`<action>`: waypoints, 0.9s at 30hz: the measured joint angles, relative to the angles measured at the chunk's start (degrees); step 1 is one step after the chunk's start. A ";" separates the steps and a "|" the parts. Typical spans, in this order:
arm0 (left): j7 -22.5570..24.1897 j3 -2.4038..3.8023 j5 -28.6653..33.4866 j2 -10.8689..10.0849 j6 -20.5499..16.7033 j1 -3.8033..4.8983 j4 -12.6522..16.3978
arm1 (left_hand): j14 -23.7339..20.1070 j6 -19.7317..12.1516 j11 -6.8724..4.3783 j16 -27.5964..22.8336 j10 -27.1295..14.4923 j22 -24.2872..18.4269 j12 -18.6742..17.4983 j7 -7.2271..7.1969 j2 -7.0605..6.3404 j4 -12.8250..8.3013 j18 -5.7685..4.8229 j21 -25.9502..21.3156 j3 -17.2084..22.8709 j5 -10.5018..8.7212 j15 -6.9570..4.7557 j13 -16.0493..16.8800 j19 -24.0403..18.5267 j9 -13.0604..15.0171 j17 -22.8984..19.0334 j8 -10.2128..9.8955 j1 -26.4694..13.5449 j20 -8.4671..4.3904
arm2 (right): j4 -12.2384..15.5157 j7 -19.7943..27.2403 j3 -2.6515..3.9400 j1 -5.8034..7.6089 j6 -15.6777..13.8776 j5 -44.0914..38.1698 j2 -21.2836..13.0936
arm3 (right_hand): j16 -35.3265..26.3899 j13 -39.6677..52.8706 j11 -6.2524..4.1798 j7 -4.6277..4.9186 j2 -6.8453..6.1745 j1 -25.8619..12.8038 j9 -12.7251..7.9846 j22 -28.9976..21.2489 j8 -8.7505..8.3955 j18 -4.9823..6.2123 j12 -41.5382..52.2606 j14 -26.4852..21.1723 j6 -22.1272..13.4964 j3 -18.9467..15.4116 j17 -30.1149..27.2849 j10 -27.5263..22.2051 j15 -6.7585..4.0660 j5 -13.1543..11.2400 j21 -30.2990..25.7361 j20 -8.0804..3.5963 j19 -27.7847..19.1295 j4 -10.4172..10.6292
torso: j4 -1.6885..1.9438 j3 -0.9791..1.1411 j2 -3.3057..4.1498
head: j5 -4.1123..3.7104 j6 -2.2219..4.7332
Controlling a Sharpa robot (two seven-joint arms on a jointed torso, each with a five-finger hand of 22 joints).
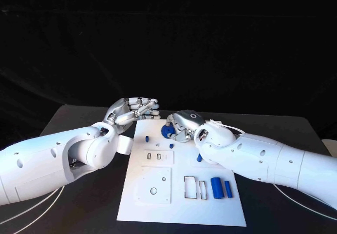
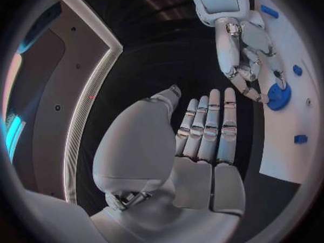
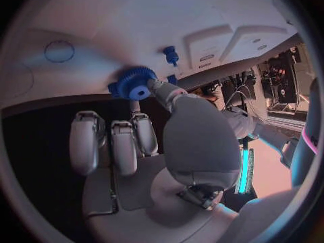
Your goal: Assemble the parts on the task board
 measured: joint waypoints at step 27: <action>-0.26 0.00 -0.02 0.02 -0.05 0.00 -0.27 | 0.00 0.00 0.00 0.00 0.00 -0.04 0.00 0.00 0.00 -0.15 0.00 0.00 0.34 0.00 0.00 0.00 0.00 0.00 0.14 0.00 0.00 0.00 | -1.48 2.18 -0.07 -0.23 0.30 3.90 -0.59 | 0.00 -0.99 3.03 1.78 -1.48 -5.72 -0.07 0.03 -10.22 0.01 -2.37 0.01 -6.12 -3.43 -0.01 -2.31 2.08 0.37 -1.20 2.06 -0.62 3.22 | 0.02 -0.05 -0.01 | -0.05 0.14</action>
